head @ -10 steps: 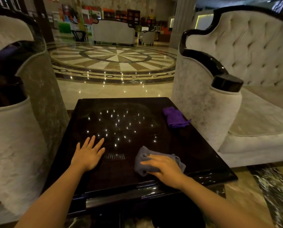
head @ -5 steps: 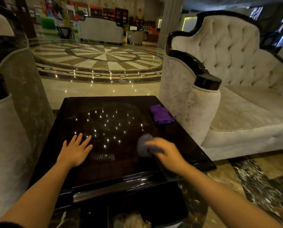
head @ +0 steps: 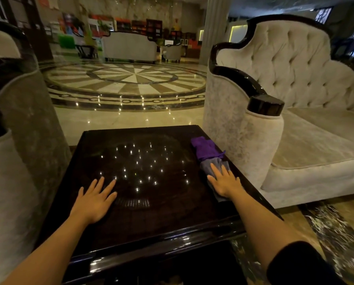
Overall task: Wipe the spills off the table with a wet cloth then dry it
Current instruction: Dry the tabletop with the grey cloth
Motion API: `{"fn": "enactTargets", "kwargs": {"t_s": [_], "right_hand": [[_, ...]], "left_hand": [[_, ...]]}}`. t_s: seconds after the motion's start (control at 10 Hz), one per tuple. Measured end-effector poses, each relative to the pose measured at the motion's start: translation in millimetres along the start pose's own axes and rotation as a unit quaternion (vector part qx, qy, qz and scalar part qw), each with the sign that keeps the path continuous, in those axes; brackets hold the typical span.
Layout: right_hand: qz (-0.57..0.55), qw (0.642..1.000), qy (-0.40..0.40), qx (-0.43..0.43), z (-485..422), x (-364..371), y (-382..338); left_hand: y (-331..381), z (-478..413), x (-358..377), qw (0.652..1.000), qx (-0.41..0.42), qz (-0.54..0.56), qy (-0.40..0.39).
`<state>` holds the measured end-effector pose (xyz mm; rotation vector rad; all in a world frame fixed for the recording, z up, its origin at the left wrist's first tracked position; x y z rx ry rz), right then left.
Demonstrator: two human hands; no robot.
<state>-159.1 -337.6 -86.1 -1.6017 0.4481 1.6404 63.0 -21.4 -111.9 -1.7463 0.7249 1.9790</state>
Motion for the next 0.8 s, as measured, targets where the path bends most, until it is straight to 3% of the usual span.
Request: {"fn": "enactTargets", "kwargs": {"t_s": [0.3, 0.6, 0.8], "right_hand": [[0.019, 0.999, -0.006, 0.036, 19, -10, -11], [-0.006, 0.999, 0.020, -0.027, 48, -23, -84], [-0.027, 0.996, 0.059, -0.064, 70, -91, -135]], "left_hand": [[0, -3, -2, 0.999, -0.010, 0.032, -0.018], [3, -2, -27, 0.988, -0.024, 0.103, -0.117], [28, 5, -124, 0.996, 0.021, 0.077, -0.028]]}}
Point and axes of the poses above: each hand's wrist, its own z-axis away from the middle knuckle, its own x-axis out of the palm, y = z × x, the point moved 6 cm from there along -z, towards the middle knuckle, and after that the axes turned 5 degrees about y, right-handed, at the moved point
